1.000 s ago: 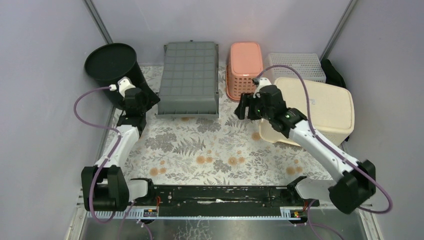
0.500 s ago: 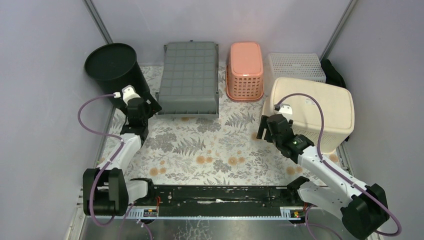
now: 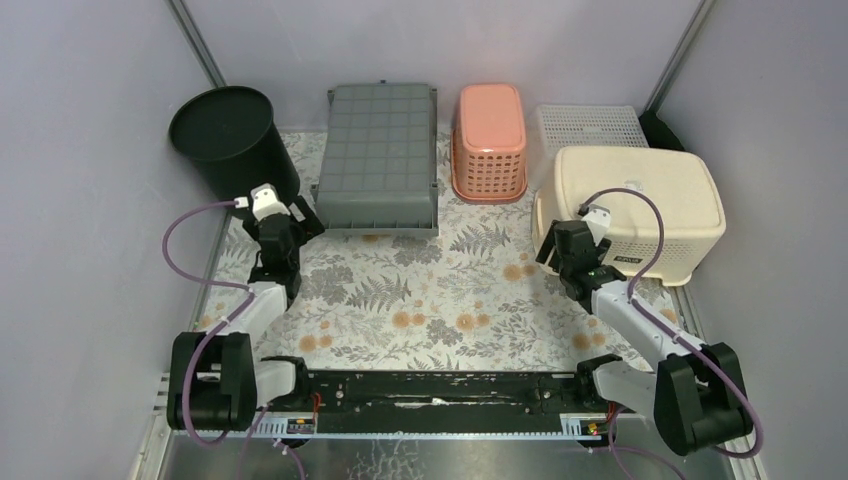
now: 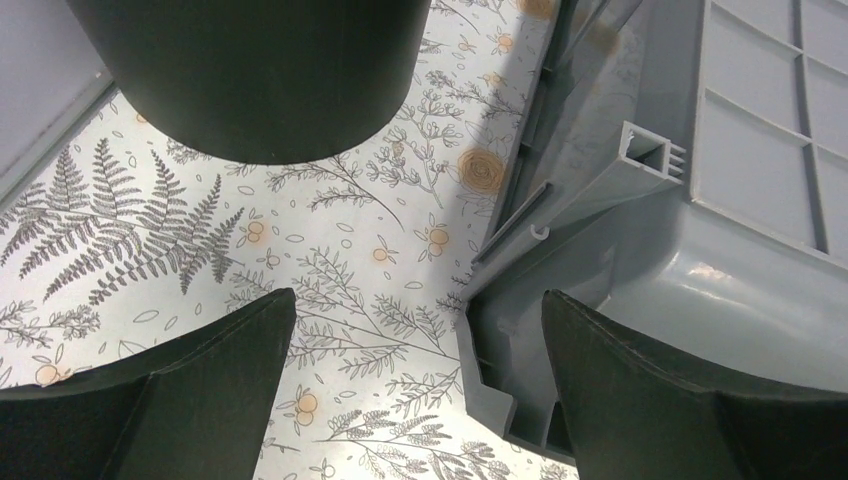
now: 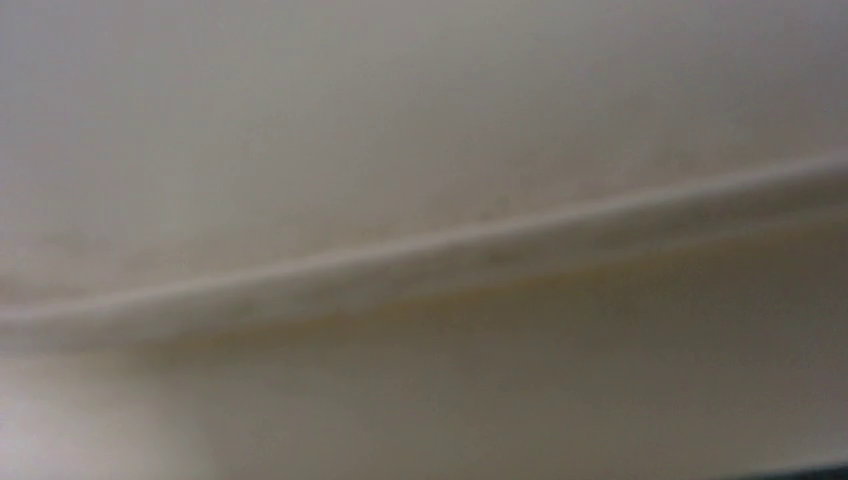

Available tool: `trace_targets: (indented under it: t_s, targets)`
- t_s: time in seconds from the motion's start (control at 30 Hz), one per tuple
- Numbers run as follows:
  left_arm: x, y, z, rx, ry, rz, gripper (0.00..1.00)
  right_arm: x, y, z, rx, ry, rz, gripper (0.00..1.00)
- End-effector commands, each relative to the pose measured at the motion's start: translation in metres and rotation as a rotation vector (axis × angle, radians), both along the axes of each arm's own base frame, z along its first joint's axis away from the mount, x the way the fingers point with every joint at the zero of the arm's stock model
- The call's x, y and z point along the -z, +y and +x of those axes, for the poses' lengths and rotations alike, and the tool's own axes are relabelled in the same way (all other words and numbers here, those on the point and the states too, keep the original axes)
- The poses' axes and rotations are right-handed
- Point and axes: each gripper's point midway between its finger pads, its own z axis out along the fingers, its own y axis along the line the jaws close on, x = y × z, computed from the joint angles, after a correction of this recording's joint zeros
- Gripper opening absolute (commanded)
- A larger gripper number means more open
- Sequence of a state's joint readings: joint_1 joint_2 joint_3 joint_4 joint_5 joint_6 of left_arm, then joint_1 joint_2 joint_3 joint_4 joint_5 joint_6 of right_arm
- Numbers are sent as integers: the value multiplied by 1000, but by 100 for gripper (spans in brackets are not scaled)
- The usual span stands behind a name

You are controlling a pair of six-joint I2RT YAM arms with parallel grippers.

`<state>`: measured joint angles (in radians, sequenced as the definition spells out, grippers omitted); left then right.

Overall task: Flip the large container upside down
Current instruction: Reset both arms

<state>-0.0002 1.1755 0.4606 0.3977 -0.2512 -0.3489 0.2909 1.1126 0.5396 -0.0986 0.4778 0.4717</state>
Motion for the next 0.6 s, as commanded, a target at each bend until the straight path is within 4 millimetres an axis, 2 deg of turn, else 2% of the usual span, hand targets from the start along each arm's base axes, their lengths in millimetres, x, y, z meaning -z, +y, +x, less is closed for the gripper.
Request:
trace_targets:
  t_s: [0.0, 0.17, 0.27, 0.33, 0.4, 0.57]
  targets:
    - [-16, -8, 14, 67, -107, 65, 100, -22, -36, 53, 78, -213, -6, 82]
    - [-8, -5, 19, 61, -97, 90, 100, -18, -58, 72, 109, -229, -6, 82]
    - [-3, -3, 20, 52, -96, 101, 100, -16, -55, 77, 81, -208, -4, 81]
    - [-1, 0, 21, 41, -84, 108, 100, -17, -47, 77, 40, -215, 21, 82]
    - [-1, -2, 22, 47, -81, 102, 100, -18, -32, 72, -25, -209, 80, 99]
    - [-6, -11, 23, 96, -70, 87, 100, -16, -8, 53, -92, -124, 198, 99]
